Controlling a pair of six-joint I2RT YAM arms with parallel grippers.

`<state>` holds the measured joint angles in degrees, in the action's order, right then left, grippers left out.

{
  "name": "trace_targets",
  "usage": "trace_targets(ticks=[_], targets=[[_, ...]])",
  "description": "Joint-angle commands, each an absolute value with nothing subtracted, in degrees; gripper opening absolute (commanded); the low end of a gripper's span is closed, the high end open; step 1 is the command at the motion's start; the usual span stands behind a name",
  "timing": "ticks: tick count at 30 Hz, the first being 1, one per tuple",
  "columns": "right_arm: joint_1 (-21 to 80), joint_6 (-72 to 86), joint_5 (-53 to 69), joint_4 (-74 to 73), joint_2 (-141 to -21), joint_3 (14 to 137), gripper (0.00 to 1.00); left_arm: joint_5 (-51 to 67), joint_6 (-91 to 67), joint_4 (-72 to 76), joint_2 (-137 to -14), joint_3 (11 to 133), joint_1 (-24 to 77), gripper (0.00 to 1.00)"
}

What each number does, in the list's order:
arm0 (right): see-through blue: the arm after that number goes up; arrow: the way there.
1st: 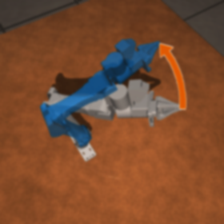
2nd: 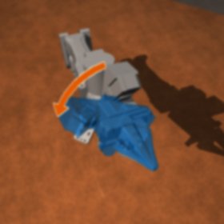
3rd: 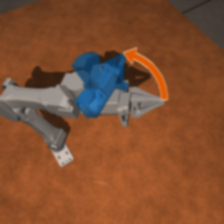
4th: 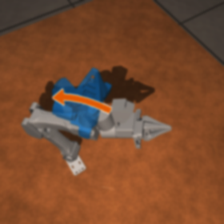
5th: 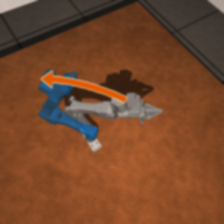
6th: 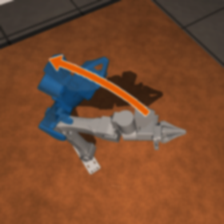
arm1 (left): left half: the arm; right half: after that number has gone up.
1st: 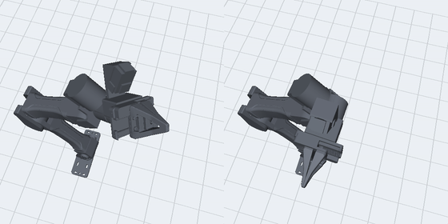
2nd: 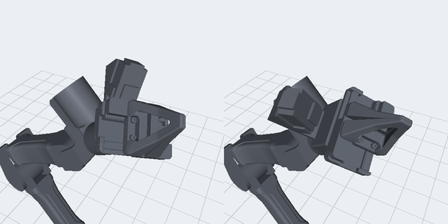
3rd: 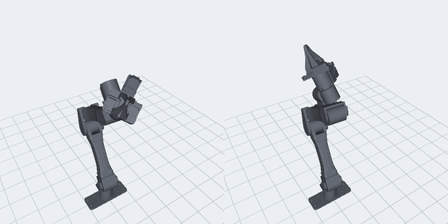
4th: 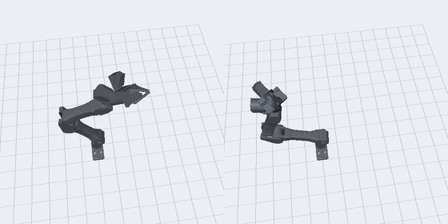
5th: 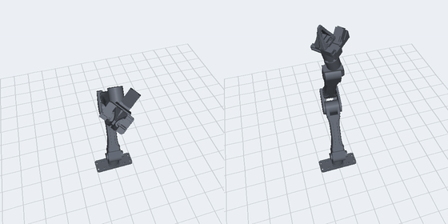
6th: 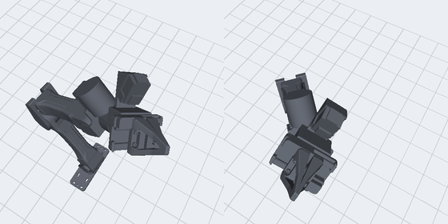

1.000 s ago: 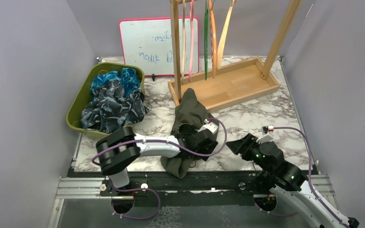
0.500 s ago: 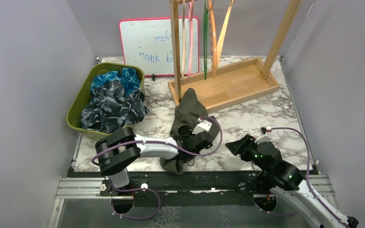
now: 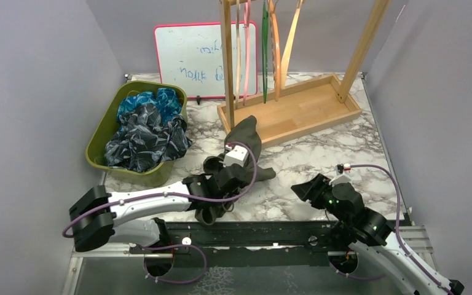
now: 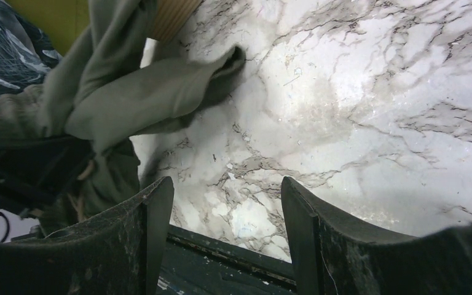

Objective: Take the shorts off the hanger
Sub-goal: Pick up the shorts at the center of the board.

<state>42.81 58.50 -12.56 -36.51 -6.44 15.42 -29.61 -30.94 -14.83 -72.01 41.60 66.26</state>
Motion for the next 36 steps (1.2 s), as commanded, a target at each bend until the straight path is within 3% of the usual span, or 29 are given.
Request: trace_targets(ticks=[1, 23, 36], targets=[[43.0, 58.7, -12.4, -35.9, -5.9, 15.1, 0.67, -29.6, -30.7, -16.0, -64.6, 39.7, 64.2, 0.00], [43.0, 58.4, -12.4, -36.0, -4.8, 14.9, 0.68, -29.0, -27.6, -29.4, -57.4, 53.7, 44.2, 0.00], [43.0, 58.5, -12.6, -35.9, -5.2, 14.9, 0.68, -43.9, -13.2, -31.5, -55.8, 72.2, 30.5, 0.00]])
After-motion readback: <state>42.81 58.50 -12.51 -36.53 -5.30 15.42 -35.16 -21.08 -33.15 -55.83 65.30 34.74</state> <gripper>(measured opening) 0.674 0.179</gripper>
